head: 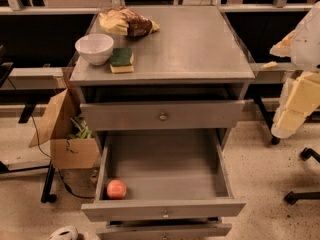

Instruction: Pick apple from middle drawer and place on counter

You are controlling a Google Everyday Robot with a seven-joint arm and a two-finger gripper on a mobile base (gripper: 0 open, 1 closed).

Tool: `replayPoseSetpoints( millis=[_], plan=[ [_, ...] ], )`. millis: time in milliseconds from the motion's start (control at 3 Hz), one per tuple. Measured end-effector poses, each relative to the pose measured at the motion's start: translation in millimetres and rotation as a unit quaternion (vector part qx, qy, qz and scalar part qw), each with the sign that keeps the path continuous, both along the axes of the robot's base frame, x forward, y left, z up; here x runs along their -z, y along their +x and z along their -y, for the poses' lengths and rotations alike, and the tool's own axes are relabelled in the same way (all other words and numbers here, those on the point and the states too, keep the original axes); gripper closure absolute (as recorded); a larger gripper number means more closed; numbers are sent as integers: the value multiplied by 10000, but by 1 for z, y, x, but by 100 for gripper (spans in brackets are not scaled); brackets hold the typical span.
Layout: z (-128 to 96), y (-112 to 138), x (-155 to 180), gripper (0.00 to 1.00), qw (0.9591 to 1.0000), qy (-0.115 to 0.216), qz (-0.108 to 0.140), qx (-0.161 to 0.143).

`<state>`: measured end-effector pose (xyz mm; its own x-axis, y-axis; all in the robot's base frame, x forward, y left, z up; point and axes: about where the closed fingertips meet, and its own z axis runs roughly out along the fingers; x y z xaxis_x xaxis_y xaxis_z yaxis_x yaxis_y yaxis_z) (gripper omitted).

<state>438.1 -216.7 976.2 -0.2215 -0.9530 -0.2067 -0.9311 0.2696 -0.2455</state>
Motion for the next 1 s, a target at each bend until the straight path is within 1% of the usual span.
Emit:
replayPoseSetpoints(
  millis=[333, 667, 1000],
  plan=[
    [0, 0, 0, 0, 10000, 1, 0, 1],
    [-12, 3, 17, 0, 9995, 294, 3, 118],
    [-43, 1, 53, 0, 9966, 652, 29, 503]
  ],
)
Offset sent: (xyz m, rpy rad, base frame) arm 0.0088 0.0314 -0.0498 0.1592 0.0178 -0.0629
